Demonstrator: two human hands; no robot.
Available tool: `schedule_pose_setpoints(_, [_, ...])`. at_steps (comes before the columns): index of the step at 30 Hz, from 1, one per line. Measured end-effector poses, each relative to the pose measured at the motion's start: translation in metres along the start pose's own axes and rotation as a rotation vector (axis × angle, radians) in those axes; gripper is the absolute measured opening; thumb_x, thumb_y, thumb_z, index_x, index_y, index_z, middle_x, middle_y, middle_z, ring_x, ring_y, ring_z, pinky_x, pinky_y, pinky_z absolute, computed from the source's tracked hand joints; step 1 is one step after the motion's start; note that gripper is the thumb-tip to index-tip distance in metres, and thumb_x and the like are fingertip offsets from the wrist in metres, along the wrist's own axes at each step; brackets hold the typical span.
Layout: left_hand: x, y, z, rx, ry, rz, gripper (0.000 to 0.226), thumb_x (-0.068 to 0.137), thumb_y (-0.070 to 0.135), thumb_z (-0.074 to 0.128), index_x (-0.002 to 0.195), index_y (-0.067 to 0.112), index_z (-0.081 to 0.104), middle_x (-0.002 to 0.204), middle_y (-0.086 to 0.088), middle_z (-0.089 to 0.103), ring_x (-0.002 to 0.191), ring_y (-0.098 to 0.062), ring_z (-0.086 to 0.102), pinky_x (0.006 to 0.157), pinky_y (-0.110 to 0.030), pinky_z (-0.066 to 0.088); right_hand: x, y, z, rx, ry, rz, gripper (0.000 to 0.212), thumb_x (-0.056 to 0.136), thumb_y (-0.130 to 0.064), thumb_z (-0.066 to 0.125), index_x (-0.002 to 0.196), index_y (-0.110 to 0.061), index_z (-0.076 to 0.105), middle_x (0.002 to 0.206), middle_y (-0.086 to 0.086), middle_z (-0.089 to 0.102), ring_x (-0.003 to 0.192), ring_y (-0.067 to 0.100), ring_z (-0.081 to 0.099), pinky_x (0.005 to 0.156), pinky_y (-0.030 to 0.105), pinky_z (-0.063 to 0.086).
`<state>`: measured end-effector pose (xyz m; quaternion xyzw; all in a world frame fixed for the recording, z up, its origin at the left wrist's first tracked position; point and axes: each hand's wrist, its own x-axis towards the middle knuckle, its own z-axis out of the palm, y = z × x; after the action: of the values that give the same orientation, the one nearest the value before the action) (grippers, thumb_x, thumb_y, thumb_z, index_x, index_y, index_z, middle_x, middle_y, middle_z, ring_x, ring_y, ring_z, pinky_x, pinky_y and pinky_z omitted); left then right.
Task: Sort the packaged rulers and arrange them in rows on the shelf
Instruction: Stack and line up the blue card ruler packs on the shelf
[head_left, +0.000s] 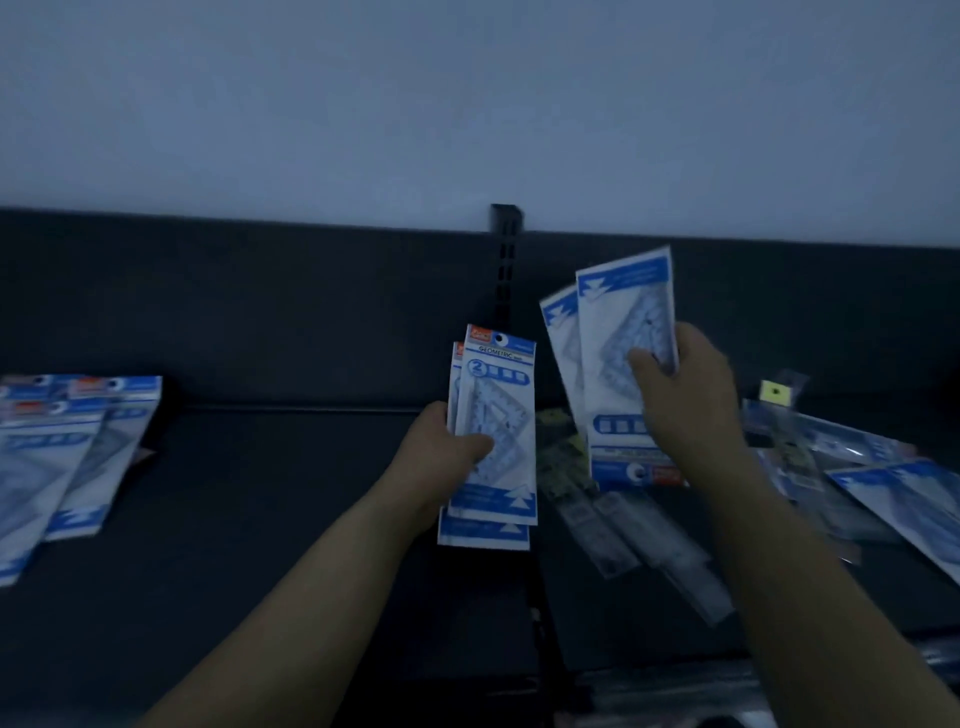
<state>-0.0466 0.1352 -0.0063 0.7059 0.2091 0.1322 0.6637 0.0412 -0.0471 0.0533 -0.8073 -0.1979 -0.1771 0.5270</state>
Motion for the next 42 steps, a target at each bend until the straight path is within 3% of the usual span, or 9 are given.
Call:
schedule_pose_setpoints(5, [-0.028,0.001,-0.075,-0.054,0.129,0.030,0.016,0.090,-0.002,0.052,0.088,0.012,0.058,0.092,-0.010,0.067,0.082,-0.025,0.067,0.073,-0.040,0.057,-0.026,-0.045,0.070,0.221,-0.244,0.154,0.008,0.095,-0.019,0.054,0.099,-0.012,0.058,0.086,0.003,0.062,0.069,0.013,0.059,0.046,0.019,0.049])
schedule_pose_setpoints(14, [-0.082,-0.022,-0.244,0.023,0.407,-0.024,0.021,0.091,0.011,0.054,0.111,0.012,0.055,0.102,-0.009,0.065,0.092,-0.028,0.065,0.082,-0.043,0.056,-0.098,-0.132,0.216,0.307,-0.497,0.210,0.008,0.093,-0.017,0.055,0.100,-0.013,0.058,0.093,0.005,0.065,0.080,0.019,0.064,0.063,0.032,0.054])
schedule_pose_setpoints(19, [-0.104,-0.037,-0.335,0.146,0.455,-0.032,0.014,0.091,0.008,0.054,0.101,0.019,0.055,0.098,-0.007,0.064,0.080,-0.020,0.062,0.068,-0.029,0.051,-0.142,-0.176,0.288,0.303,-0.531,0.227,0.011,0.093,-0.016,0.055,0.104,-0.015,0.056,0.097,0.004,0.064,0.084,0.018,0.063,0.070,0.033,0.054])
schedule_pose_setpoints(22, [-0.109,-0.045,-0.373,0.214,0.469,-0.030,0.031,0.088,0.007,0.057,0.118,0.016,0.054,0.109,-0.007,0.063,0.084,-0.017,0.062,0.070,-0.029,0.051,-0.165,-0.192,0.323,0.306,-0.532,0.265,0.012,0.093,-0.014,0.054,0.104,-0.015,0.054,0.098,0.003,0.061,0.083,0.015,0.061,0.064,0.030,0.052])
schedule_pose_setpoints(28, [-0.100,-0.054,-0.414,0.374,0.494,-0.010,0.037,0.084,0.005,0.065,0.116,0.015,0.048,0.104,0.000,0.057,0.085,-0.013,0.054,0.060,-0.021,0.040,-0.192,-0.197,0.360,0.242,-0.503,0.253,0.016,0.094,-0.009,0.050,0.110,-0.011,0.047,0.100,0.003,0.055,0.078,0.011,0.053,0.054,0.020,0.039])
schedule_pose_setpoints(31, [-0.094,-0.061,-0.421,0.491,0.496,-0.013,0.045,0.081,0.007,0.069,0.120,0.010,0.047,0.105,0.000,0.056,0.090,-0.015,0.054,0.071,-0.023,0.040,-0.199,-0.192,0.371,0.136,-0.559,0.201,0.025,0.090,-0.004,0.049,0.114,-0.011,0.048,0.107,0.004,0.054,0.088,0.018,0.055,0.060,0.021,0.040])
schedule_pose_setpoints(35, [-0.090,-0.068,-0.423,0.800,0.490,-0.045,0.067,0.082,0.025,0.069,0.141,0.011,0.039,0.135,-0.012,0.044,0.122,-0.030,0.044,0.097,-0.034,0.038,-0.205,-0.185,0.375,-0.138,-0.682,0.087,0.009,0.086,-0.015,0.054,0.080,-0.015,0.048,0.110,0.012,0.049,0.095,0.024,0.050,0.076,0.025,0.038])
schedule_pose_setpoints(39, [-0.090,-0.065,-0.413,1.008,0.525,0.067,0.059,0.089,0.034,0.060,0.142,0.018,0.040,0.145,-0.005,0.037,0.129,-0.028,0.034,0.104,-0.035,0.030,-0.205,-0.180,0.359,-0.272,-0.721,-0.008,0.013,0.088,-0.026,0.056,0.089,-0.018,0.047,0.116,0.012,0.050,0.107,0.028,0.048,0.086,0.031,0.042])
schedule_pose_setpoints(42, [-0.088,-0.064,-0.395,1.018,0.484,0.179,0.049,0.092,0.036,0.056,0.137,0.023,0.047,0.141,0.001,0.046,0.128,-0.023,0.037,0.103,-0.032,0.029,-0.200,-0.169,0.341,-0.322,-0.706,-0.004,0.028,0.091,-0.025,0.055,0.115,-0.010,0.058,0.126,0.011,0.051,0.113,0.027,0.048,0.095,0.033,0.042])
